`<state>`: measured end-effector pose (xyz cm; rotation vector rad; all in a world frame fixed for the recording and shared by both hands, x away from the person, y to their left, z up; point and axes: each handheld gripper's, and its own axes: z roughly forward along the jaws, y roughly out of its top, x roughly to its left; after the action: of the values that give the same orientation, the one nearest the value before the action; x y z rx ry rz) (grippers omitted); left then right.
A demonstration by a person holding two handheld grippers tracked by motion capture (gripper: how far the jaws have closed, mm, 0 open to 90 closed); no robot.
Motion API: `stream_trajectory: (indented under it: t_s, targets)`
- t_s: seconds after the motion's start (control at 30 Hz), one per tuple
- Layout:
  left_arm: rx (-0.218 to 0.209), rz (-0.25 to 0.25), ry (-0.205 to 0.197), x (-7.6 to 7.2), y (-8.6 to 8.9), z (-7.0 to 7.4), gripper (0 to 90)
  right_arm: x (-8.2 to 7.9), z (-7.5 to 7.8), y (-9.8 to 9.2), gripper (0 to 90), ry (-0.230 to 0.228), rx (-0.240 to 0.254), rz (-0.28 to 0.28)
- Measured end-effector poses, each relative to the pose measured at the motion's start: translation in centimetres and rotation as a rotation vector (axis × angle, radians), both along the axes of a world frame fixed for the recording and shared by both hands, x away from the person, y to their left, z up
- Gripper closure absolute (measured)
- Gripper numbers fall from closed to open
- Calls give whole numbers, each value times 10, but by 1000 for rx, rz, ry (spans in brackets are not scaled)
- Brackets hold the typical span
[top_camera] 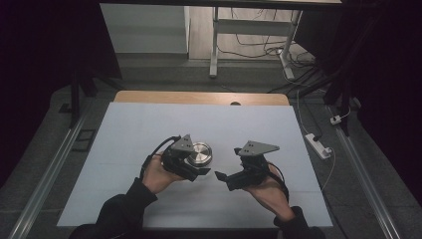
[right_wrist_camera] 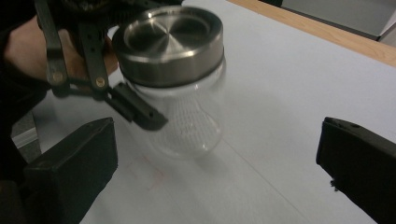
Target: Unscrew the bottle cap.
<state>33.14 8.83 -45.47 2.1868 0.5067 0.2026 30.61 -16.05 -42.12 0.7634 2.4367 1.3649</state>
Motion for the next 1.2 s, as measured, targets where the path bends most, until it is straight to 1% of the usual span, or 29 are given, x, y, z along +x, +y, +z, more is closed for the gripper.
stream_trajectory:
  t_s: [0.1, 0.2, 0.23, 0.27, 0.3, 0.33, 0.47, 0.53, 0.57, 0.63, 0.67, 0.77, 0.87, 0.97, 1.0, 1.07, 1.1, 1.13, 1.2]
  targets:
    - [5, -7, -1, 0, -1, 0, 156, 5, 6, 7, 0, 1, 19, -2]
    - [14, -17, 0, 0, -1, 0, 156, 10, 10, 17, 0, -1, 30, 22]
    - [14, -18, 1, -1, -2, 0, 156, 12, 10, 25, 0, 4, 35, 42]
    - [15, -20, 2, -1, -2, 0, 156, 12, 10, 25, 0, 4, 35, 42]
    - [16, -22, 2, -1, -2, 0, 156, 14, 10, 33, 0, 4, 29, 57]
    - [18, -24, 3, -1, -2, 0, 156, 14, 10, 33, 0, 4, 29, 57]
    - [20, -34, 2, -1, -2, 0, 156, 17, 8, 46, 33, 5, 25, 90]
    - [22, -38, 0, -1, -2, 1, 156, 19, 7, 49, 52, 2, 23, 95]
    - [22, -41, 1, -2, -2, 1, 156, 21, 6, 52, 66, 8, 26, 105]
    - [24, -45, 3, -2, -3, 1, 156, 23, 5, 55, 77, 11, 27, 110]
    - [23, -48, 4, -2, -3, 1, 156, 24, 5, 56, 100, 16, 33, 120]
    - [26, -53, 6, -1, -3, 1, 156, 25, 4, 58, 115, 16, 31, 132]
    - [26, -52, 9, -1, -4, 1, 156, 26, 3, 61, 176, 21, 31, 153]
    - [24, -59, 13, -2, -4, 1, 156, 26, 3, 62, 181, 14, 28, 160]
    - [25, -61, 16, -1, -4, 1, 156, 26, 4, 61, 193, 7, 30, 173]
    - [30, -76, 16, -1, -3, 1, 157, 26, 4, 61, 194, 2, 28, 176]
    - [28, -83, 16, -1, -3, 2, 157, 25, 5, 61, 195, 2, 23, 196]
    - [32, -97, 14, -1, -3, 2, 157, 25, 5, 61, 195, 2, 23, 196]
    - [25, -126, 15, -2, -2, 4, 157, 27, 6, 58, 196, 19, 38, 247]
